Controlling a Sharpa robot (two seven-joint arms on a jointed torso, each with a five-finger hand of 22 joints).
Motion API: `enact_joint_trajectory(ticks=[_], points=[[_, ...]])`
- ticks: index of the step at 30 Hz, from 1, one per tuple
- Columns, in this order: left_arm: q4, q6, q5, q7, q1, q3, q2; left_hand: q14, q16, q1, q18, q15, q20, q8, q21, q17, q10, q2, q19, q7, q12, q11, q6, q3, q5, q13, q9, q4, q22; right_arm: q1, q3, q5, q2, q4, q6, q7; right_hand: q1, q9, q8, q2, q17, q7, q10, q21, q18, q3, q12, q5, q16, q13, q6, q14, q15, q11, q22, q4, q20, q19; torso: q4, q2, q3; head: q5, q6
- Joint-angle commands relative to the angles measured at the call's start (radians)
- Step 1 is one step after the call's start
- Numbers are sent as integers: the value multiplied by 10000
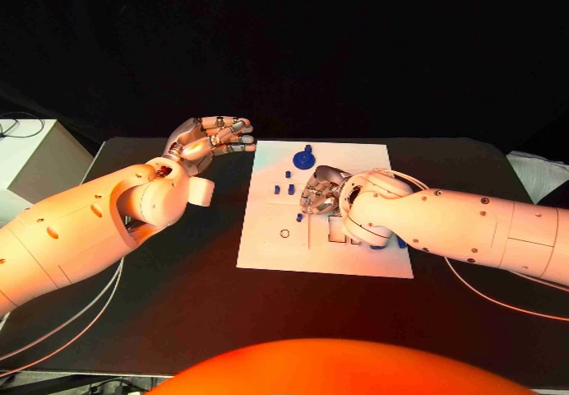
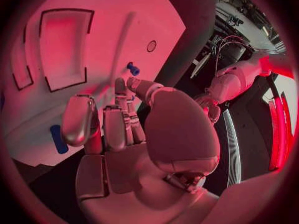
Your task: Assemble the parts on the task board
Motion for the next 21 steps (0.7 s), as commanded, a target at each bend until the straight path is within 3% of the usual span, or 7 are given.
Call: enact_joint_trajectory(ticks=[1,7,9,12,15,21], points=[[18,160,29,54,-6,4,8,-79,-62,58,102,2,18,63,-34,8,-82,6,83,27,57,15,-42,-54,-5,9,-9,25,-9,-5,0,-183,-10,-6,-199,75,6,14,-14,130,-11,26,33,-26,-111,29,-44,38,56,16,77,298,-36,-18,206,46,-46,215,1,-4,4,-9,2],[14,166,30,61,-6,4,19,-79,-62,58,102,2,18,63,-34,8,-82,6,83,27,57,15,-42,-54,-5,9,-9,25,-9,-10,2,-225,-138,84,-570,374,95,36,-16,388,-34,29,1,-30,-113,154,-61,-161,51,84,60,294,-34,-15,214,111,-45,225,7,-7,8,-23,2],[13,167,30,65,-6,4,18,-79,-62,58,102,2,18,63,-34,8,-82,6,83,27,57,15,-42,-54,-5,9,-9,25,-9,-11,7,-46,-279,191,-755,861,142,42,-16,426,-19,30,-5,-26,-113,203,-64,-170,62,99,54,298,-34,-17,219,94,-46,228,-4,-8,13,-24,2],[13,160,30,73,-6,3,11,-79,-62,58,102,2,18,63,-34,8,-82,6,83,27,57,15,-42,-54,-5,9,-9,25,-9,-8,31,230,-528,408,-954,1677,317,66,0,342,-45,43,-27,-40,-111,263,-69,-112,53,146,62,292,-38,-17,220,-83,-50,226,-25,-14,15,-34,2],[16,150,31,87,-6,2,5,-79,-62,58,102,2,18,63,-34,8,-82,6,83,27,57,15,-42,-54,-5,9,-9,25,-9,33,75,377,-858,718,-1065,2473,417,76,-2,83,-73,66,-41,-41,-114,218,-65,3,40,208,70,282,-28,-4,233,-294,-46,219,-42,-19,17,-86,2],[34,130,37,132,-8,-1,-13,-81,-61,65,103,2,18,69,-52,18,-87,16,96,24,68,13,-44,-66,-4,11,-13,43,-22,266,150,260,-1607,1312,-988,3587,450,69,-12,-183,39,72,-109,132,-146,139,-97,37,115,250,96,306,-14,16,340,-431,-39,249,-99,-52,34,-165,2]])
